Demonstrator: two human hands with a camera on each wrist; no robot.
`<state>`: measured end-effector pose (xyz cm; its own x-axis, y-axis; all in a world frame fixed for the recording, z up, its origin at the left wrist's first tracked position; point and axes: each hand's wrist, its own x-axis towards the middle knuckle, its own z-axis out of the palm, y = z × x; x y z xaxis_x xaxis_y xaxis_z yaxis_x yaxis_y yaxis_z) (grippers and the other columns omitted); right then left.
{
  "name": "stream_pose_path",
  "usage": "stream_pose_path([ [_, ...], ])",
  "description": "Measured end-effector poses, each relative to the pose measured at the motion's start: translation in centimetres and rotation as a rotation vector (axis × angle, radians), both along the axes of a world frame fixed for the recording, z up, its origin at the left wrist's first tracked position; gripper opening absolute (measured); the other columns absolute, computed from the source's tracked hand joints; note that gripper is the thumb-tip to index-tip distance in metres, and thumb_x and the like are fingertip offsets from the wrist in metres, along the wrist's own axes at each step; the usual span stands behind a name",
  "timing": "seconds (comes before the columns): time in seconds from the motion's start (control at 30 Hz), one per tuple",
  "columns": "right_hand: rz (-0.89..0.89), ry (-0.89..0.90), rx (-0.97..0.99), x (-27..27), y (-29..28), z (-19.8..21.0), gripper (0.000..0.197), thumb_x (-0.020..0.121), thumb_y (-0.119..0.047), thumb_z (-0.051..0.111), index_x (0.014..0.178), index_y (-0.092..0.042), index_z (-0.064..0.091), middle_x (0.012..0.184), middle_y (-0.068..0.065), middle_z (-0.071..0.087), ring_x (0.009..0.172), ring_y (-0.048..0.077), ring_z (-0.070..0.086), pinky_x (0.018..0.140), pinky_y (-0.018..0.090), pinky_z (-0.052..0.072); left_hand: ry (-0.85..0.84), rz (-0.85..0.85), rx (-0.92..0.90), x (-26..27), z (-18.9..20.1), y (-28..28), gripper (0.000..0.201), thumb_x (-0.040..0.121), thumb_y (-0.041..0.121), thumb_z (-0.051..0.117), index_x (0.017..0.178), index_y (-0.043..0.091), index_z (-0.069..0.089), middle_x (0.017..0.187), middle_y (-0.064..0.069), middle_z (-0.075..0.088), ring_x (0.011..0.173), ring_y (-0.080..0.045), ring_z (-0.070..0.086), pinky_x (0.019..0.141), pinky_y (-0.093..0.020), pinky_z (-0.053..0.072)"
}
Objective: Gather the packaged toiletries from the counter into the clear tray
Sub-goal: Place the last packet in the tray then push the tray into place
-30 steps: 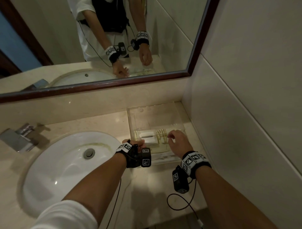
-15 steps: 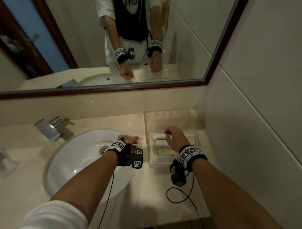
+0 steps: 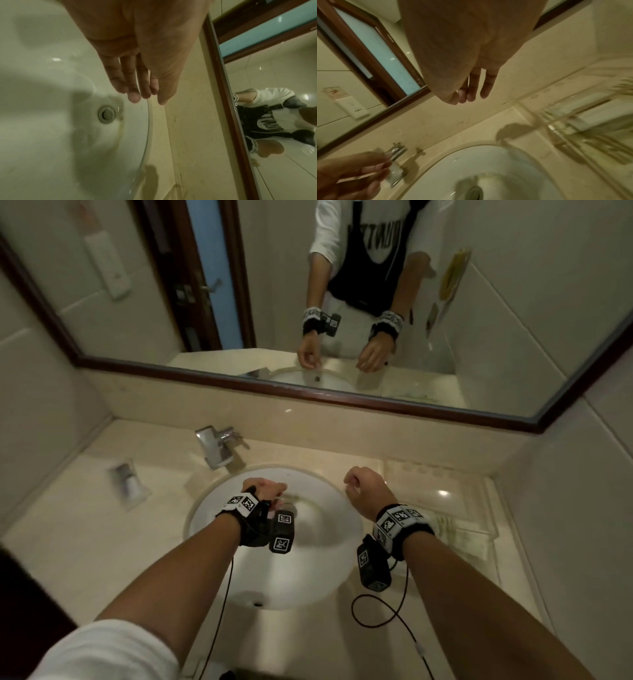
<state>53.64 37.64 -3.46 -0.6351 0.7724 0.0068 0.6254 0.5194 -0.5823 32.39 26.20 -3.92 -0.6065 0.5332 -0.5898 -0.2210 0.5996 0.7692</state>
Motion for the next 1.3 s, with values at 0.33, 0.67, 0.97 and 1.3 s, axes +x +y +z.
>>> stream_pose_path([
  [0.33,0.248,-0.022,-0.021,-14.7,-5.9,-0.1,0.012,0.084,-0.008,0.055,0.092,-0.015,0.061,0.091,0.001,0.057,0.082,0.015,0.048,0.075,0.024,0.036,0.022,0.194,-0.083,-12.9,-0.6,-9.9,0.016,0.078,0.014,0.073,0.086,0.001,0.068,0.076,-0.015,0.066,0.067,-0.026,0.06,0.064,-0.033,0.052],
  [0.67,0.423,-0.192,-0.039,-27.8,-12.4,-1.0,0.016,0.089,-0.016,0.051,0.102,-0.016,0.061,0.106,0.003,0.063,0.097,0.022,0.06,0.085,0.032,0.05,0.066,0.269,-0.139,-23.9,-3.4,-19.8,0.019,0.078,0.012,0.074,0.091,0.0,0.069,0.084,-0.018,0.067,0.069,-0.028,0.064,0.069,-0.033,0.054],
  [0.97,0.567,-0.358,0.04,-37.9,-16.6,-3.2,0.02,0.092,-0.026,0.05,0.11,-0.016,0.054,0.112,0.007,0.059,0.101,0.028,0.058,0.084,0.037,0.048,0.087,0.322,-0.091,-30.3,-4.6,-23.8,0.02,0.081,0.012,0.069,0.097,0.0,0.067,0.086,-0.019,0.068,0.068,-0.028,0.064,0.069,-0.037,0.055],
  [1.3,0.489,-0.466,-0.012,-46.7,-20.2,-6.9,0.043,0.092,-0.027,0.052,0.132,-0.013,0.043,0.127,0.013,0.045,0.115,0.033,0.047,0.088,0.045,0.049,0.11,0.351,-0.084,-33.0,-6.5,-25.1,0.01,0.08,0.012,0.067,0.071,0.012,0.063,0.08,-0.017,0.066,0.068,-0.027,0.058,0.059,-0.03,0.048],
])
